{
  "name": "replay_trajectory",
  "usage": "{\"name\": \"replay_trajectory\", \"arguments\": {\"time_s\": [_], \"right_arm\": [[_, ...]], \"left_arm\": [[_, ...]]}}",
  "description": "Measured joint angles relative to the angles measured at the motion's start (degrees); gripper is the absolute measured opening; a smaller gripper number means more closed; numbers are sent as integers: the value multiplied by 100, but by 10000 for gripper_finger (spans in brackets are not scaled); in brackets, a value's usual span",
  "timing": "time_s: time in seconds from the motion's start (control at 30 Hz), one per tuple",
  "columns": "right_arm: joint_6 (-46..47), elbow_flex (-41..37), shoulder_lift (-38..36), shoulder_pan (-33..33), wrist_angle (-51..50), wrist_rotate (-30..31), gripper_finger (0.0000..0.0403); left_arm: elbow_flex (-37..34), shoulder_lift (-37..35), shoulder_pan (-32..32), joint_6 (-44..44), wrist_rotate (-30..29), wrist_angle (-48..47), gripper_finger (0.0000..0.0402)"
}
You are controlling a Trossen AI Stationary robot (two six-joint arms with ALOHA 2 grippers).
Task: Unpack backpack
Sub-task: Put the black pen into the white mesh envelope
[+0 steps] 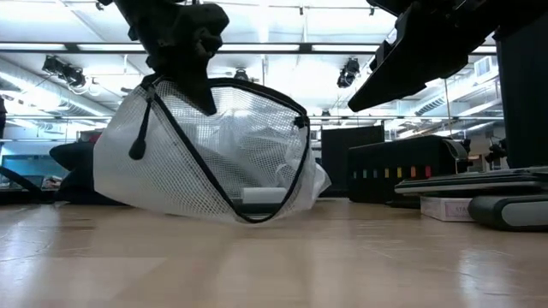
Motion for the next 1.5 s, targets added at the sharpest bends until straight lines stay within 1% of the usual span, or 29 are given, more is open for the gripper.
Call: {"name": "replay_trajectory", "arguments": {"time_s": [0.2, 0.37, 0.43, 0.6, 0.8, 0.93, 1.17, 1.37, 1.5], "right_arm": [[0, 0, 0, 0, 0, 0, 77], [0, 0, 0, 0, 0, 0, 74], [-42, 0, 0, 0, 0, 10, 74], [-129, 0, 0, -11, -2, 327, 74], [-219, 0, 0, -68, 0, 334, 71], [-78, 0, 0, -103, 0, 334, 70], [-13, 47, 0, -46, -7, 285, 69], [-24, 192, 0, -28, -8, 275, 70], [-194, 304, 2, -14, -15, 276, 65]], "left_arm": [[0, 0, -2, 295, 5, 166, 0], [0, 4, -7, 302, 7, 494, 0], [0, 4, -7, 302, 7, 702, 0], [-2, 7, -7, 301, 8, 1327, 0], [-2, 7, -7, 300, 11, 2155, 0], [-2, 7, -7, 300, 9, 2691, 0], [-2, 7, -7, 300, 10, 3380, 0], [-2, 7, -7, 300, 11, 3679, 0], [-2, 7, -7, 300, 10, 3746, 0]]}}
